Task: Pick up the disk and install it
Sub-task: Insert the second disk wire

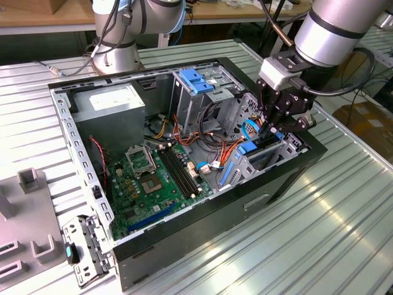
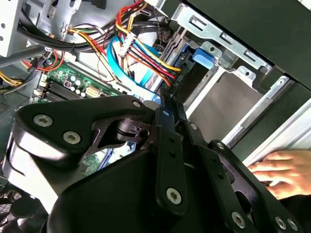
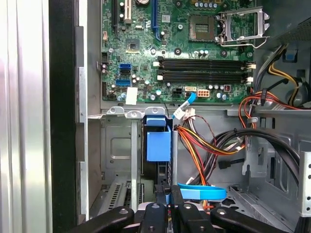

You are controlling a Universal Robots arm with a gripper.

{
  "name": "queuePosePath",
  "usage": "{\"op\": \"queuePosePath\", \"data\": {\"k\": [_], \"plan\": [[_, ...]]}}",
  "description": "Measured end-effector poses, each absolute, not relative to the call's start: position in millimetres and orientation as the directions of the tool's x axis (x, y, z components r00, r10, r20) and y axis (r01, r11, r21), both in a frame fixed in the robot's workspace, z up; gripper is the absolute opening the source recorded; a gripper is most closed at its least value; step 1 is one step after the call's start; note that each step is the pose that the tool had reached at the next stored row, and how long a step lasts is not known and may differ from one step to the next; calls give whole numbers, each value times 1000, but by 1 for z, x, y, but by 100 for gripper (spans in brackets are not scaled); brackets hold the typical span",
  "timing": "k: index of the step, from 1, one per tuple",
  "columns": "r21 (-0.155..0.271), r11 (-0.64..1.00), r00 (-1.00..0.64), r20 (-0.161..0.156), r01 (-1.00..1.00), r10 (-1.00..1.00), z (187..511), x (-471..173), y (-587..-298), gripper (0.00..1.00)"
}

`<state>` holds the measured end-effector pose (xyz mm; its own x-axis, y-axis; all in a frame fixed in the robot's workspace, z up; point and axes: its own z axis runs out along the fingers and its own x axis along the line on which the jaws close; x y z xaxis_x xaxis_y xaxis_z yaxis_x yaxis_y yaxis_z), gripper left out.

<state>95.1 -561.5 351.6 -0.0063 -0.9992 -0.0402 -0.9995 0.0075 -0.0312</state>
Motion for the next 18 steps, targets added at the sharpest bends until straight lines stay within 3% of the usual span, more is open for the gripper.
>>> {"op": "queuePosePath", "data": {"k": [18], "plan": [[-30,24,-21,-78,-999,-997,349,95,-566,16]]}}
